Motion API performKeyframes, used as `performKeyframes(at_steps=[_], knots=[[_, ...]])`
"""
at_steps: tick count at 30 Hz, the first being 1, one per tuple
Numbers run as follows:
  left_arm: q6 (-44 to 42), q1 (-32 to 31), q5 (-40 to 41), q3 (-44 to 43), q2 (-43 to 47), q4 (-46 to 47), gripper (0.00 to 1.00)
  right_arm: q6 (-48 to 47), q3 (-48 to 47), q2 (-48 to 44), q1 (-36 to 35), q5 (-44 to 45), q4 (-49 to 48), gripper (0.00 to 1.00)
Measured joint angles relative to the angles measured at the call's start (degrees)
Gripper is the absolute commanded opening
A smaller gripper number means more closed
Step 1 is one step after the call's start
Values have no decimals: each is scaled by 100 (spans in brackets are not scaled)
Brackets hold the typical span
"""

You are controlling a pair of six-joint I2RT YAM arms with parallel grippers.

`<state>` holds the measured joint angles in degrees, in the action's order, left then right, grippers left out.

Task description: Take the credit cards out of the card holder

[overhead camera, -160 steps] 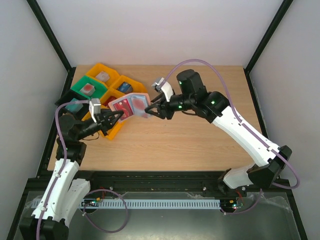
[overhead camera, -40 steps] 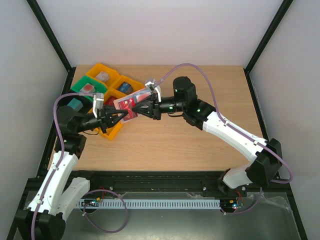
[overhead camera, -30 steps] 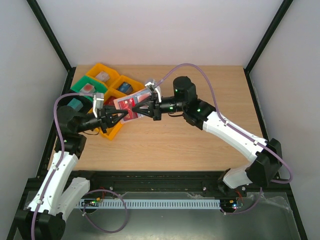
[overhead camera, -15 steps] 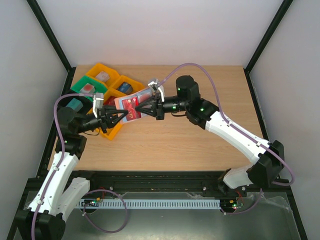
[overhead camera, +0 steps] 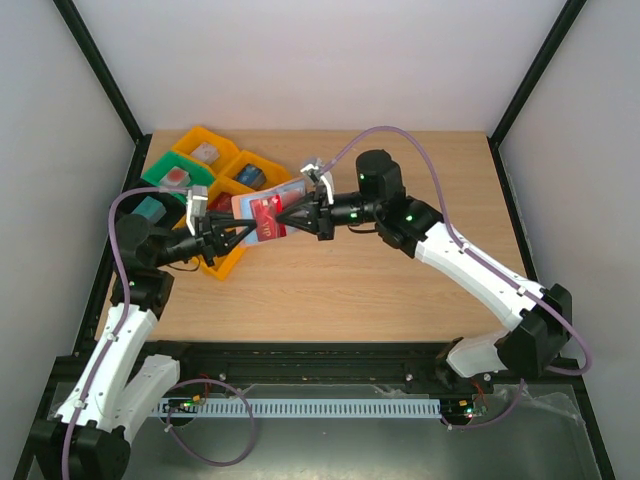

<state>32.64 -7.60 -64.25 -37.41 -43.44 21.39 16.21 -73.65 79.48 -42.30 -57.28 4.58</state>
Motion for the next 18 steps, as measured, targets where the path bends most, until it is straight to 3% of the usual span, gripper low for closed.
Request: performKeyframes(at_steps=[5,18], knots=[[-4,50,63,0,20,-4,3,-26,0,-57,188,22,136,2],[24,118,385,2,15,2,2,-63,0,-199,452,42,315,1]])
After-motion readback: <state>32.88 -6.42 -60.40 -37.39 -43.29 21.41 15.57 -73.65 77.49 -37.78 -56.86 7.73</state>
